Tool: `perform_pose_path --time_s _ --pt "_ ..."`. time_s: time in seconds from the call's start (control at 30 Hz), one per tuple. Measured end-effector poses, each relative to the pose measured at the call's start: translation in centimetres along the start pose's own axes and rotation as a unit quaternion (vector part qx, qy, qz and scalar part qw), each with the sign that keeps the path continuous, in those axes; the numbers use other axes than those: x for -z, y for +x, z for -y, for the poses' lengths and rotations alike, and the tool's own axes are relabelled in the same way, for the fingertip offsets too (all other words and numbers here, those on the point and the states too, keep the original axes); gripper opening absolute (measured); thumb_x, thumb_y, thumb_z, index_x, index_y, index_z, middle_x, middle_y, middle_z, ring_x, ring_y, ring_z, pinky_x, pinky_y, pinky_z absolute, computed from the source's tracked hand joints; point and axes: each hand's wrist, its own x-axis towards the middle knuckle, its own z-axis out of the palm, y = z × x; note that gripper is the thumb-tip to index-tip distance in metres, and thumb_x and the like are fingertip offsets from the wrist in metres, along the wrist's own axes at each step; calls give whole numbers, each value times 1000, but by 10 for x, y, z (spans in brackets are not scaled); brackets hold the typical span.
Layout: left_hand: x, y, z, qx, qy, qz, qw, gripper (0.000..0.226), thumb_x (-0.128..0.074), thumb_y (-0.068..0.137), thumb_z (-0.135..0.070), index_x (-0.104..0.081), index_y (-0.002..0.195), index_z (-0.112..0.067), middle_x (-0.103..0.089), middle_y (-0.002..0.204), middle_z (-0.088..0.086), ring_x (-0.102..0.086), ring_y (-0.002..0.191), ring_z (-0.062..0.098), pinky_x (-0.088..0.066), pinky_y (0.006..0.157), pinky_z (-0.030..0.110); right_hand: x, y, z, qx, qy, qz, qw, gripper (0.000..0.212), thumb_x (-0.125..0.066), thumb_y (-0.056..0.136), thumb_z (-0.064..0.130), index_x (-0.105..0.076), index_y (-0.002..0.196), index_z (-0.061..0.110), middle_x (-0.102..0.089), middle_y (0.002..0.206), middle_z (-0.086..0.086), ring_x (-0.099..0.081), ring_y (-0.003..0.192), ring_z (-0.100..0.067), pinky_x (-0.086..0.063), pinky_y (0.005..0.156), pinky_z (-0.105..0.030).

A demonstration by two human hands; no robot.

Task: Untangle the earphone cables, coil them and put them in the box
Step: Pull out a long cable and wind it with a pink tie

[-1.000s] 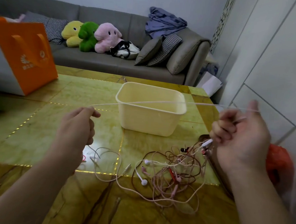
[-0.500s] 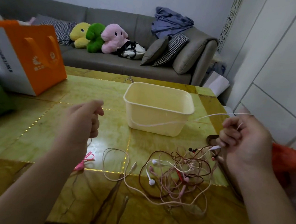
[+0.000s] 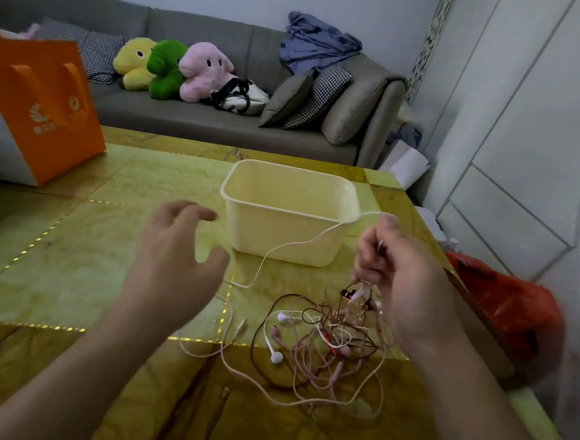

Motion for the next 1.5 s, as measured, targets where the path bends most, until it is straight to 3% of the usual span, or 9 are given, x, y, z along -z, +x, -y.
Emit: perform_pose_path --time_s 0.1,0.2,0.37,0.5,0.67,0.87,1.1,1.23,1.5 --pt "-12 -19 -27 -89 -99 114 985 2 -71 94 -27 -72 95 -28 -74 91 -14 -68 85 1 -54 76 25 -16 -4 0 -5 74 68 995 45 -36 107 40 -48 72 15 -36 72 -6 -38 68 -25 -48 74 -45" --pt "-34 -38 -40 -95 -103 219 966 20 -75 91 -45 -73 105 -30 -75 88 -18 -70 82 -5 -59 74 27 -27 -8 0 -5 124 119 985 48 -36 110 40 -49 76 10 -50 80 -13 -49 81 -29 -46 83 -45" --pt "-53 -45 -41 -61 -136 201 968 31 -78 88 -43 -69 117 -36 -73 97 -19 -69 89 -5 -60 79 31 -35 -15 9 7 192 148 970 45 -37 109 32 -55 84 -1 -59 99 -28 -59 102 -40 -49 98 -50" --pt "-54 -41 -44 -18 -221 225 949 5 -75 94 -27 -76 90 -25 -78 84 -9 -73 75 7 -62 72 45 -41 -17 11 -1 204 174 963 49 -35 113 24 -63 96 -12 -62 113 -39 -61 124 -48 -47 114 -52" --pt "-55 -37 -43 47 -314 203 926 21 -66 102 -15 -80 88 -9 -80 78 6 -77 73 19 -65 73 35 -31 -18 16 -26 25 181 983 29 -59 98 24 -74 121 13 -74 125 -7 -65 130 -14 -48 114 -44" --pt "-40 -24 -33 143 -466 139 862 23 -60 104 -11 -77 97 4 -77 82 19 -72 66 23 -63 64 31 -6 -14 13 -2 -198 11 980 43 -58 86 -15 -74 96 23 -74 93 3 -71 91 -10 -61 89 -41" --pt "-32 -19 -29 161 -559 131 803 28 -61 99 -17 -75 103 7 -70 79 13 -63 62 17 -59 60 26 -22 -21 7 -16 -335 129 933 15 -77 93 19 -76 98 33 -73 91 17 -68 89 -1 -51 70 -16" --pt "-25 -13 -28 151 -590 113 785 28 -59 101 -16 -73 107 7 -67 78 9 -59 62 15 -56 58 24 -28 -19 -7 -42 -413 114 902 10 -73 97 34 -76 88 32 -72 81 18 -67 78 -1 -50 69 -25" --pt "6 12 -10 140 -663 19 735 24 -54 106 -18 -72 106 -3 -62 75 1 -54 62 9 -50 59 20 -21 -17 -11 -52 -497 89 862 18 -72 97 20 -72 81 29 -67 74 14 -66 63 -4 -60 61 -32"
